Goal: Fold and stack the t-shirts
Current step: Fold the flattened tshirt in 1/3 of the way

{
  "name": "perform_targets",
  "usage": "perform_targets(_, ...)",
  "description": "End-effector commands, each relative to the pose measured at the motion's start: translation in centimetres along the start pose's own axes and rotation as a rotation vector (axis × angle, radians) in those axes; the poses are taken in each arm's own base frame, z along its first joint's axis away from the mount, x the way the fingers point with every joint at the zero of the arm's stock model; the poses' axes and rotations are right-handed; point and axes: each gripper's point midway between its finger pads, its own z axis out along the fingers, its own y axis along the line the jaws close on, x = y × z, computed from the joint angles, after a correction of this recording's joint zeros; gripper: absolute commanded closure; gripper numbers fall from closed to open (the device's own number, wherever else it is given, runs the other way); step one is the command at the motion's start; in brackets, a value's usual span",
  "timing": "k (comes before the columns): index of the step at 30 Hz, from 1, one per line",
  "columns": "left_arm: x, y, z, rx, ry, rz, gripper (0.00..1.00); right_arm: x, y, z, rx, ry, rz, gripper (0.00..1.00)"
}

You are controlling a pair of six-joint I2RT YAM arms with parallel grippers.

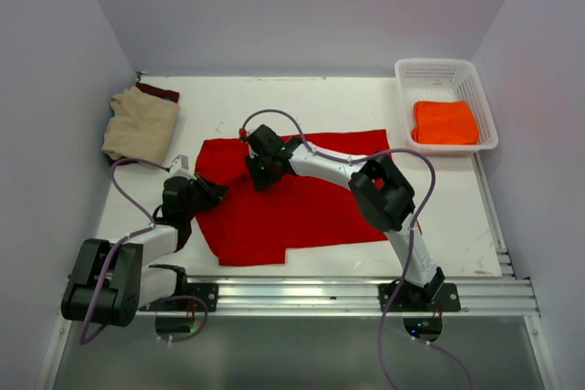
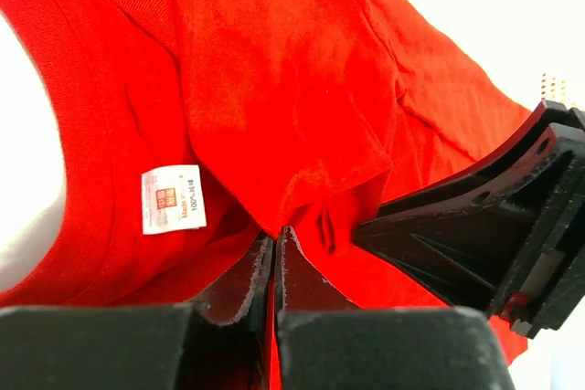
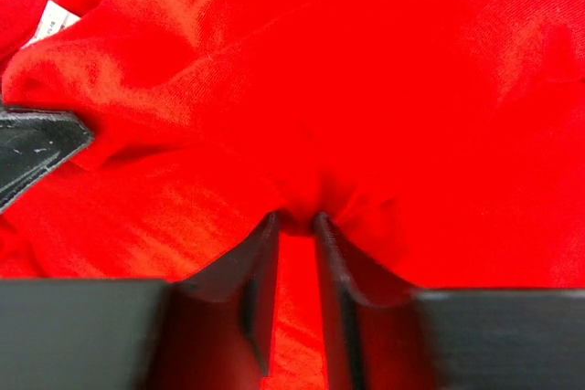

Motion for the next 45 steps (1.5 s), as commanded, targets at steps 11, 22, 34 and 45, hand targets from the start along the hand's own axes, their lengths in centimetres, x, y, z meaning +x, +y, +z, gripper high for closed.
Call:
perform_targets(11, -2.4, -2.4, -0.5, 0.077, -0.088, 0.034, 1.00, 0.4, 2.7, -4.8, -0.070, -0.044, -0.062, 0.51)
perform_targets(22, -2.2, -2.4, -0.5, 0.076, -0.074, 0.028, 1.00, -0.2, 2.1, -1.5, -0.013, -0.018, -0.068, 0.52)
perform_targets(34, -2.2, -2.6, -0.8, 0.078, -0.074, 0.028, 1.00, -0.7, 0.7, 0.9, 0.068, -0.023, -0.057, 0.60)
perform_targets(45, -2.7, -2.3, -1.0, 0.054, -0.088, 0.045, 1.00, -0.8, 0.3, 0.1, 0.089, -0.047, -0.047, 0.98)
